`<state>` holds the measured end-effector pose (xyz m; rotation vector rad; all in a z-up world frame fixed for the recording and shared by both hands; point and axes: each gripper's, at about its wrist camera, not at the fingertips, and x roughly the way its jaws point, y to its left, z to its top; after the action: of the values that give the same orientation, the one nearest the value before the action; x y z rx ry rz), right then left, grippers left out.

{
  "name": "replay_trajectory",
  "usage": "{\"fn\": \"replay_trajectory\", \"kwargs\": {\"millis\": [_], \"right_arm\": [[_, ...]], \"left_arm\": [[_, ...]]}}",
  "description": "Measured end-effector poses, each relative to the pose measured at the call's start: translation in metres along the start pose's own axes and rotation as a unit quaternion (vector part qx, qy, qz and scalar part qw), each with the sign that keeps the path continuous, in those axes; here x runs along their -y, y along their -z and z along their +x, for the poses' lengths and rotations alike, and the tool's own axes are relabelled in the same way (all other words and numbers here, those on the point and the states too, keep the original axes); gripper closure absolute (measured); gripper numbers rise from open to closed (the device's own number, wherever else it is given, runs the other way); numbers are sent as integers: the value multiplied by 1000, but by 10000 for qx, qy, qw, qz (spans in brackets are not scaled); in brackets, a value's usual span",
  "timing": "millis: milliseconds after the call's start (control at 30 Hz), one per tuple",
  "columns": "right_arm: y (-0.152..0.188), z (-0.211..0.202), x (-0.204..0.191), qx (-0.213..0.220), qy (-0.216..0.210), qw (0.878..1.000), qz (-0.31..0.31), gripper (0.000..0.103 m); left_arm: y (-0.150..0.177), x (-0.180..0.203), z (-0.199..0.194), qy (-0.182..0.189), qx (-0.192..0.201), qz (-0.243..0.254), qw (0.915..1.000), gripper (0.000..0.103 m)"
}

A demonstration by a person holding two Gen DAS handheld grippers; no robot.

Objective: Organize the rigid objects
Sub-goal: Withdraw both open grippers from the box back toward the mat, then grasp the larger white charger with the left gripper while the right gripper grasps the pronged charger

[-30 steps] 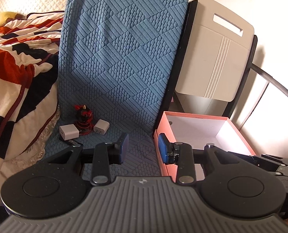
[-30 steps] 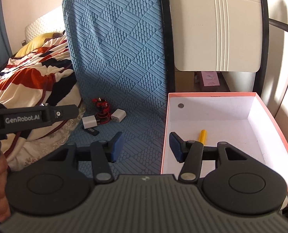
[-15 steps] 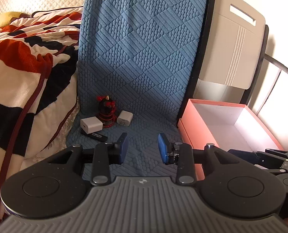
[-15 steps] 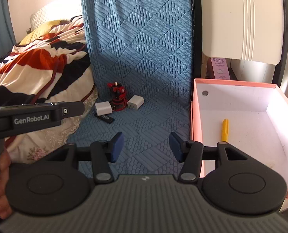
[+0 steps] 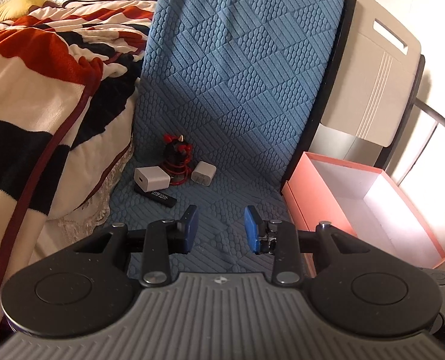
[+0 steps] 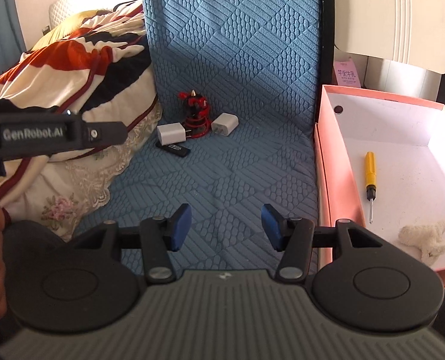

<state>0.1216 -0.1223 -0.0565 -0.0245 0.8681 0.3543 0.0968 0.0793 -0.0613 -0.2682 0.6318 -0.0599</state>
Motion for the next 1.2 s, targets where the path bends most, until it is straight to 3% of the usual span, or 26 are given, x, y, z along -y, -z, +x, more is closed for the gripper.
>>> {"fn": "replay_trajectory", "kwargs": {"millis": [133,433,633,867,1000,1200], "right_arm": [[0,6,1,37,-38,10000,-64,48],[-12,32,10,93,-125,9998,-145,48],[-27,47,12,110,-134,9995,-261,49],[-44,65,15,124,-292,9981,-532,49],[-53,84,15,44,-337,9974,-634,49],[-71,113,12,-19,-441,9951,-885,49]], "left_arm": [[-4,-3,10,32,15,-50,10000,64],[-6,-2,64,-298,-135,184,9993,64],[-17,-14,85,-253,-167,108,9995,64],[-24,-32,120,-363,-365,54,9987,64],[-22,-38,151,-483,-717,-50,9962,64],[-30,-42,179,-551,-833,-181,9948,63]]}}
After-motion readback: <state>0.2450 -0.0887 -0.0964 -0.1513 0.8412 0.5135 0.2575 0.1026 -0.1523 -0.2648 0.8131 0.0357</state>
